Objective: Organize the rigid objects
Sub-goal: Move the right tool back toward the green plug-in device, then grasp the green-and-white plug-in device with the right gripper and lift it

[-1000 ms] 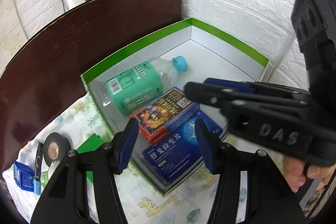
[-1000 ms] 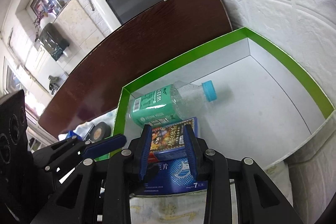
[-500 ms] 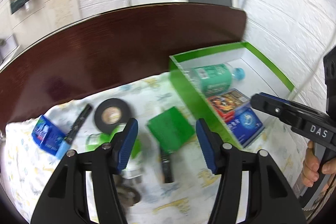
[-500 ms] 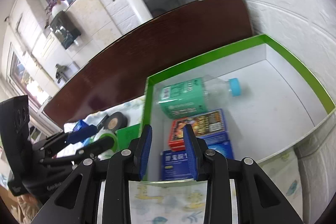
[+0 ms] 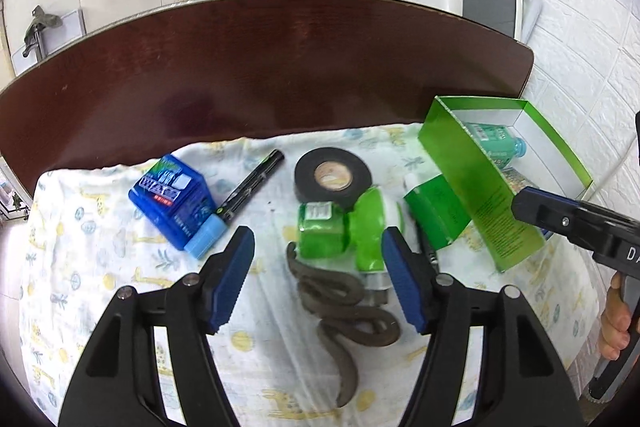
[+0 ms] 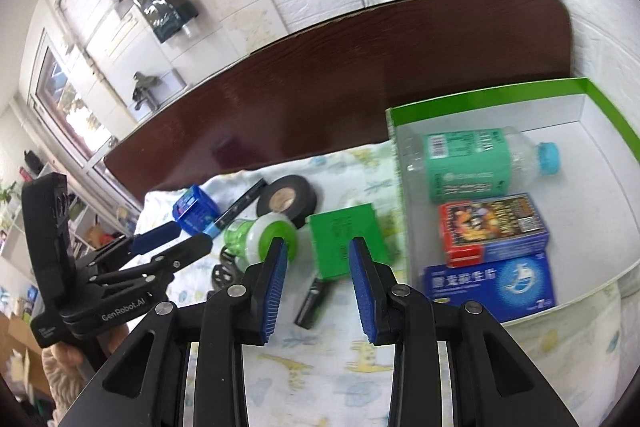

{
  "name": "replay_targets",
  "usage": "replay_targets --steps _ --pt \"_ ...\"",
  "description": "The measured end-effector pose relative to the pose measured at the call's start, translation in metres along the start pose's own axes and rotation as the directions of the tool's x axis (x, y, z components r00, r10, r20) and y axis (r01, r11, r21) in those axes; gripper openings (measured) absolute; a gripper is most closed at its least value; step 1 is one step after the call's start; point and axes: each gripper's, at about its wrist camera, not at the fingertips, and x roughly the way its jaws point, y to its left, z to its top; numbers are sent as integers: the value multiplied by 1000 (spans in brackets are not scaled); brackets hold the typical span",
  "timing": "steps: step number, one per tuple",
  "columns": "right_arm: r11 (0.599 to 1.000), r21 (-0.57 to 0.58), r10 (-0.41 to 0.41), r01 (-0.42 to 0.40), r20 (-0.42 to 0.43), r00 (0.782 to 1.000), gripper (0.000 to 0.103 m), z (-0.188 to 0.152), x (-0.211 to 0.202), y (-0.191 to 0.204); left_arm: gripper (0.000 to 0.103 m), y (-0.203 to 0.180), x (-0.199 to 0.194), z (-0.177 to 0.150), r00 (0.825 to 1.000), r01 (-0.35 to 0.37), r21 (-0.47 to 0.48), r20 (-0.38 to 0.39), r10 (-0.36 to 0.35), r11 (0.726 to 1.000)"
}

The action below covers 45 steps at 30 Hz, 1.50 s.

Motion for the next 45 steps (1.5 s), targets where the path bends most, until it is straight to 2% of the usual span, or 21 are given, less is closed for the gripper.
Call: replay_targets --steps 7,13,18,25,27,30,31,33,41,43,45 --pt "999 -39 -10 8 -55 998 34 -1 25 33 65 16 12 -3 999 30 3 -14 -30 1000" --pt "999 -25 -23 20 -99 995 34 2 47 46 65 11 21 -5 993 116 77 -30 -114 990" --pt "999 3 -38 38 -126 991 34 7 64 50 64 5 36 -2 991 129 120 -56 -123 984" --pt "997 16 -73 77 -174 982 35 9 90 53 42 11 51 5 984 169 117 -86 -159 979" --pt "997 19 -75 80 -179 981 36 9 93 53 40 13 56 6 980 185 112 -101 -174 976" --pt "994 22 -103 109 -179 978 46 11 102 52 40 18 60 8 970 223 83 -114 -213 971" --pt "992 17 -119 124 -173 978 46 12 103 52 40 19 61 8 968 231 77 -117 -221 970" --pt "989 -2 -145 147 -167 975 46 13 105 53 40 19 61 7 968 234 81 -112 -225 969" --pt "986 -52 -167 161 -176 970 44 17 107 60 39 16 59 5 971 221 91 -119 -209 971" --pt "985 -52 -173 167 -174 969 44 17 108 61 33 14 59 6 970 221 90 -125 -209 971" --pt "984 -53 -179 172 -169 969 44 16 107 63 33 9 55 5 977 192 116 -112 -179 975"
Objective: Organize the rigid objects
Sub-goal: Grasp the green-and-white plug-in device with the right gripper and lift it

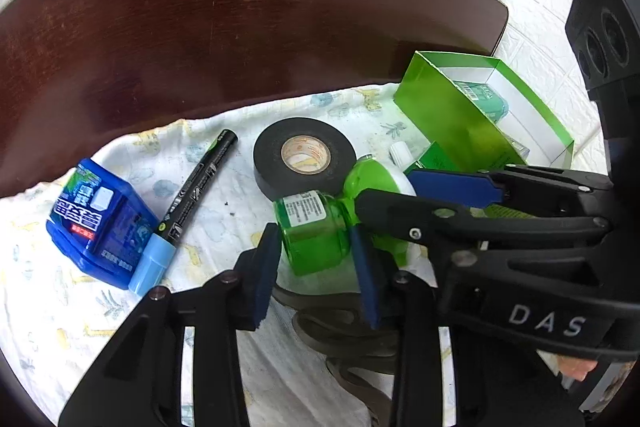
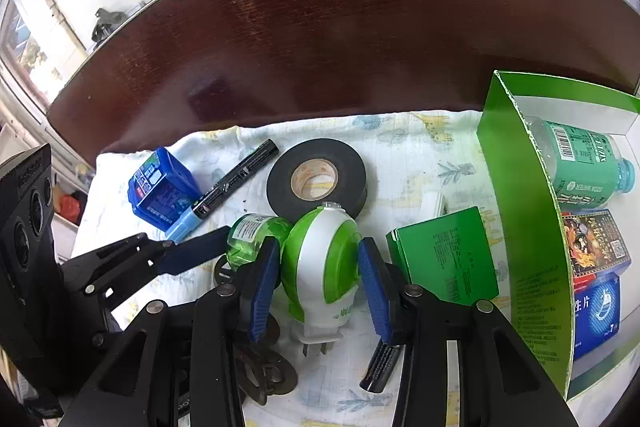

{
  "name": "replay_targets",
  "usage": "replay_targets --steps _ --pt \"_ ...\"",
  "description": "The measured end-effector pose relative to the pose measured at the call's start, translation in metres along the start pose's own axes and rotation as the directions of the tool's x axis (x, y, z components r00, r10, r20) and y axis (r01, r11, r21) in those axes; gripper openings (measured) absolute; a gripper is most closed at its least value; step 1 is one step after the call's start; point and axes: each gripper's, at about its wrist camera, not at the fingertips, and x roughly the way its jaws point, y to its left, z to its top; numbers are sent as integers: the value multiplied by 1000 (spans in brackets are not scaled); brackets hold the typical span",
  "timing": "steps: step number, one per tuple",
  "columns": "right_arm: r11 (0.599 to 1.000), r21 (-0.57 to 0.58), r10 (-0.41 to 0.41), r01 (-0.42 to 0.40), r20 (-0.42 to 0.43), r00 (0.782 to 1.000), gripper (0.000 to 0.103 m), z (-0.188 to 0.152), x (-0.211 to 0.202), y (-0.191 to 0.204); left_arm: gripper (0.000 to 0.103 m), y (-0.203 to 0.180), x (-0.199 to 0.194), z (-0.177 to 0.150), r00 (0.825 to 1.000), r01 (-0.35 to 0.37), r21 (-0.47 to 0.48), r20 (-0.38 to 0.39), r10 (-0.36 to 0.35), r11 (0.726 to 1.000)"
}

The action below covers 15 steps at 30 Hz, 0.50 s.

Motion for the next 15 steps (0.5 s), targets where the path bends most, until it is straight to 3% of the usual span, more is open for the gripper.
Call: replay_targets --steps 15 --pt "999 -25 44 -40 166 985 44 -1 -56 0 34 -37 -44 21 990 -64 67 128 55 996"
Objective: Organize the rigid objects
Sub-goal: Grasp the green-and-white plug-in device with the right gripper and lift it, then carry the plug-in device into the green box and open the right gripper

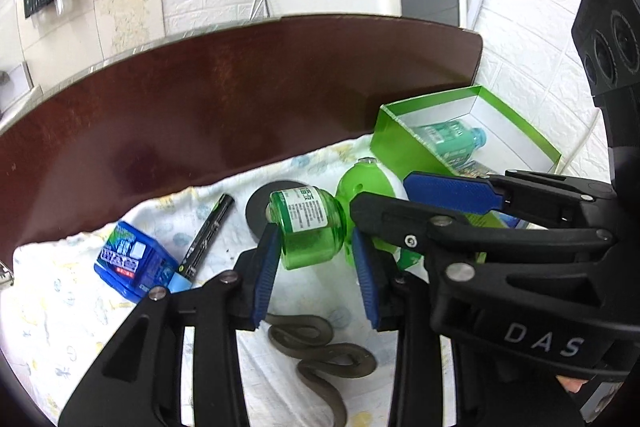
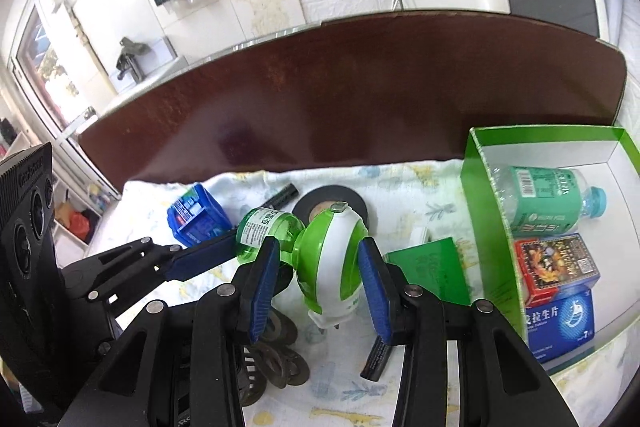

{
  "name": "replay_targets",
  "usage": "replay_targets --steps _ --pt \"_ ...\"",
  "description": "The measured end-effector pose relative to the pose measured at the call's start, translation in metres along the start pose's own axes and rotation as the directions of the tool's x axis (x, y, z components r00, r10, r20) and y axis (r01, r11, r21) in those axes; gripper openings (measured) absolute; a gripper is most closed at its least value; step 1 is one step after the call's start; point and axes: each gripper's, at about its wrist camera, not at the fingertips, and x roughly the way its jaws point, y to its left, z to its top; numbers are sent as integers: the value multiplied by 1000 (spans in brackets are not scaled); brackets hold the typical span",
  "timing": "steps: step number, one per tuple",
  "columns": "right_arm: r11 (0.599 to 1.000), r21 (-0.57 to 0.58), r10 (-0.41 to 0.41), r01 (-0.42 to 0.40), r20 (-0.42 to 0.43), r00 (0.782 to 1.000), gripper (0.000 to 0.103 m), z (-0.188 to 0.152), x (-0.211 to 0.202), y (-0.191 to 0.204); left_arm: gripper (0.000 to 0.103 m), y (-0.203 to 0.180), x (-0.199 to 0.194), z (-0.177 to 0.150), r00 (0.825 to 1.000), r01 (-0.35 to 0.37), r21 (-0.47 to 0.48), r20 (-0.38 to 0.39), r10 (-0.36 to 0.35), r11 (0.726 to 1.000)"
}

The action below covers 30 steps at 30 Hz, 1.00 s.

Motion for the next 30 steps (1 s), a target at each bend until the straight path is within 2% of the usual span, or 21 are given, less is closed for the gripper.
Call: replay_targets --steps 5,13,20,30 --pt "1000 12 -9 9 56 998 44 2 -23 -11 34 -29 -5 16 1000 3 46 29 -5 999" --pt "995 99 -43 29 148 988 44 4 -70 -69 35 -91 4 45 998 38 142 40 -44 989" --pt "978 200 -90 53 181 979 44 -3 -93 -131 35 -149 29 64 996 84 227 9 -88 970" --pt "949 308 -127 65 184 975 44 -14 -101 -203 35 -203 72 75 991 128 271 -77 -112 954"
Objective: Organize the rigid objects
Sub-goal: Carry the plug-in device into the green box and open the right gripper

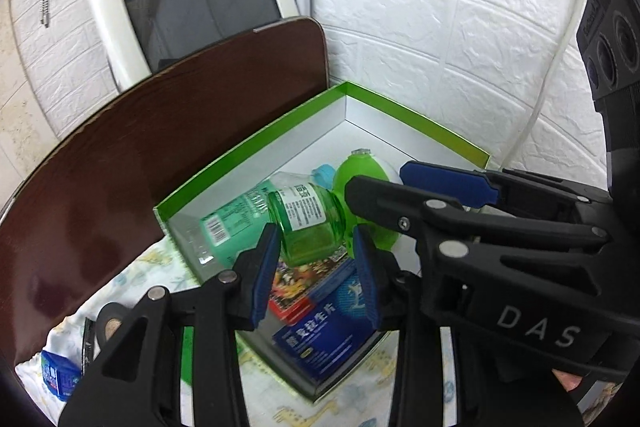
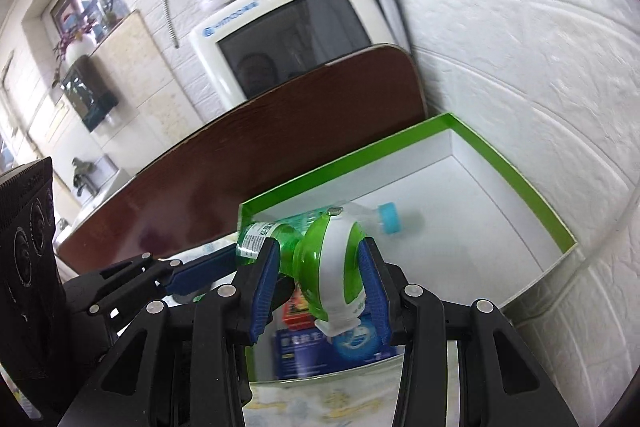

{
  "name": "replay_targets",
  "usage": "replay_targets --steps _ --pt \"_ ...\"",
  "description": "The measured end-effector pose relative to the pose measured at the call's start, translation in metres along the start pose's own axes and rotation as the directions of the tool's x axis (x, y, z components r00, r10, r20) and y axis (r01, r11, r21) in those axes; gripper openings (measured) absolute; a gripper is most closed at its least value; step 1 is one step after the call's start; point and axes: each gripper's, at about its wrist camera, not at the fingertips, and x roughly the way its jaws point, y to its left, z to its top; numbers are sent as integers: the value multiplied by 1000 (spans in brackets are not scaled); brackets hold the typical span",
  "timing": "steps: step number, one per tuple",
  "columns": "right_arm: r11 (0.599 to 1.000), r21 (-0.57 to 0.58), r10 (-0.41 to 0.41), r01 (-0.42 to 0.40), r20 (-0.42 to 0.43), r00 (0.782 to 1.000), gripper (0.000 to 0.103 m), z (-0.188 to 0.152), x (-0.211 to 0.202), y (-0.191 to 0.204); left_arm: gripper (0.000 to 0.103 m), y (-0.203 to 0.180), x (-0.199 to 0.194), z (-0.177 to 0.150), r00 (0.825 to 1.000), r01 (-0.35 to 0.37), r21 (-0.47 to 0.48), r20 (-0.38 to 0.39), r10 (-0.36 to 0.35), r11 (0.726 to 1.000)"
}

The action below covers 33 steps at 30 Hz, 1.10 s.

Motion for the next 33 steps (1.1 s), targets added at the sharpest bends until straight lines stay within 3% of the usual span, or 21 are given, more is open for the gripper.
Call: replay_targets --steps 12,15,33 --pt "998 61 -23 24 -20 1000 44 3 15 -44 35 -22 35 3 996 29 24 -81 -27 999" --pt "998 64 7 -6 -23 1000 44 3 16 -46 35 -28 35 2 996 30 43 -80 -27 999" --pt "1000 24 17 -17 -12 1000 44 -1 -1 -19 37 -14 -11 -17 999 -29 21 -17 29 999"
